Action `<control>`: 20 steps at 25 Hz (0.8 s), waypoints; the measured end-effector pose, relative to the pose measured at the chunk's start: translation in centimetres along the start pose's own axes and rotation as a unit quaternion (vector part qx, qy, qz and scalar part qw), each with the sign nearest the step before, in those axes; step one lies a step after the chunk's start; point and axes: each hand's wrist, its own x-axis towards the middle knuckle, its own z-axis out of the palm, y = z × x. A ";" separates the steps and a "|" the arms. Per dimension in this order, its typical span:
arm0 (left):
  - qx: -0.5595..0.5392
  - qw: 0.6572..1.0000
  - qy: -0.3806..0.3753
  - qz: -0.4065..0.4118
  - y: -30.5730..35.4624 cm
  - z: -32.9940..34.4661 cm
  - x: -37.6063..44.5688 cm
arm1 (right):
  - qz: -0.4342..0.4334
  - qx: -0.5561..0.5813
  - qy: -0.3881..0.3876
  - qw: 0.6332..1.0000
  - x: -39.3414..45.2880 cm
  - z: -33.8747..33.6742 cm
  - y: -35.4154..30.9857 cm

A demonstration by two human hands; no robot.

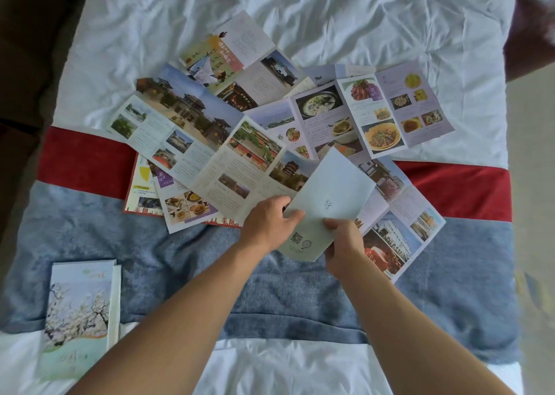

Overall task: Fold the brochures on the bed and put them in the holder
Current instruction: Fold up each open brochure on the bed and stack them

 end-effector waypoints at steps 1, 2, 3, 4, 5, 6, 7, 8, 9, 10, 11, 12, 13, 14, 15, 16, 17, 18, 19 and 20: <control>0.001 1.000 0.007 0.009 0.1 0.1 -0.2 | -0.002 0.008 -0.009 1.000 -0.1 -0.1 0.0; -0.002 1.000 0.013 0.019 0.2 0.2 -0.3 | 0.000 0.021 -0.023 1.000 -0.2 -0.2 -0.1; -0.002 0.999 0.023 0.031 0.2 0.3 -0.4 | 0.005 0.033 -0.044 0.998 -0.4 -0.4 -0.2; 0.011 0.998 0.040 0.041 0.1 0.4 -0.4 | 0.014 0.040 -0.068 0.997 -0.5 -0.6 -0.3; 0.027 0.997 0.054 0.041 0.0 0.5 -0.5 | 0.024 0.042 -0.086 0.995 -0.7 -0.7 -0.4; 0.038 0.997 0.059 0.033 -0.1 0.4 -0.7 | 0.032 0.048 -0.101 0.993 -0.8 -0.7 -0.5; 0.044 0.997 0.055 0.022 -0.1 0.2 -0.8 | 0.038 0.059 -0.114 0.991 -0.8 -0.7 -0.6; 0.048 0.997 0.051 0.017 -0.2 0.1 -0.9 | 0.043 0.070 -0.126 0.989 -0.8 -0.7 -0.7; 0.049 0.997 0.049 0.017 -0.3 0.0 -0.9 | 0.050 0.078 -0.135 0.987 -0.8 -0.6 -0.7; 0.045 0.998 0.048 0.017 -0.4 -0.1 -0.9 | 0.055 0.079 -0.141 0.985 -1.0 -0.4 -0.7; 0.034 0.998 0.050 0.015 -0.3 -0.2 -0.9 | 0.058 0.078 -0.148 0.984 -1.1 -0.3 -0.6; 0.016 0.998 0.054 0.010 -0.2 -0.3 -0.8 | 0.058 0.076 -0.155 0.983 -1.2 -0.2 -0.6; -0.001 0.998 0.056 0.004 -0.1 -0.4 -0.8 | 0.059 0.071 -0.158 0.983 -1.3 -0.1 -0.5; -0.013 0.998 0.055 -0.002 0.1 -0.5 -0.8 | 0.061 0.065 -0.156 0.984 -1.4 -0.1 -0.5; -0.017 0.998 0.054 -0.006 0.2 -0.5 -0.8 | 0.063 0.057 -0.148 0.985 -1.4 -0.2 -0.5; -0.016 0.998 0.054 -0.007 0.3 -0.6 -0.8 | 0.063 0.049 -0.141 0.987 -1.4 -0.3 -0.6; -0.012 0.998 0.056 -0.005 0.4 -0.6 -0.7 | 0.062 0.045 -0.140 0.987 -1.5 -0.4 -0.7; -0.007 0.998 0.057 -0.002 0.3 -0.5 -0.7 | 0.061 0.049 -0.149 0.986 -1.6 -0.5 -0.9; 0.000 0.998 0.062 0.001 0.3 -0.4 -0.8 | 0.060 0.053 -0.157 0.984 -1.6 -0.6 -1.0; 0.009 0.997 0.071 0.002 0.3 -0.3 -0.9 | 0.056 0.047 -0.159 0.985 -1.8 -0.6 -1.1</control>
